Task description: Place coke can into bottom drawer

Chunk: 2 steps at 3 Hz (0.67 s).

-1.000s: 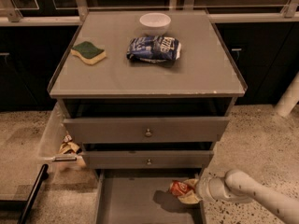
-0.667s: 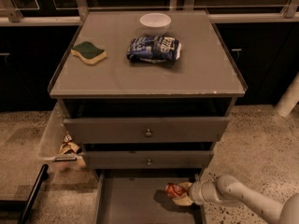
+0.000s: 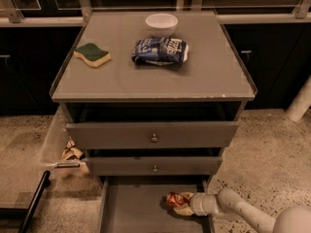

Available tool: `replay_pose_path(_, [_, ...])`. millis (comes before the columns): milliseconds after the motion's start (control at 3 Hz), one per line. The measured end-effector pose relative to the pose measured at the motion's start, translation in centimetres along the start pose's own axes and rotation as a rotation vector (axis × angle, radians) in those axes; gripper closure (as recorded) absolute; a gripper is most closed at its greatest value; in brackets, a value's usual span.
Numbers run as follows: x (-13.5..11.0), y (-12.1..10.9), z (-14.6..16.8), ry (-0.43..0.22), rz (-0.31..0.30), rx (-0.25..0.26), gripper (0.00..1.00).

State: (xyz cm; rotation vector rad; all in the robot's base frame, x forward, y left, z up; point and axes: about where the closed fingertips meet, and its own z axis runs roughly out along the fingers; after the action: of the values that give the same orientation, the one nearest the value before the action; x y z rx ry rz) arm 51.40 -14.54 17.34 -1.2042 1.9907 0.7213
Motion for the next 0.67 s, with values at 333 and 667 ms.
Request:
replay_pose_path(333, [0.7,0.1,1.8,0.013,-0.050,0.017,1.00])
replay_pose_path(667, [1.7,0.8,3.7,0.057,-0.099,0.026,1.00])
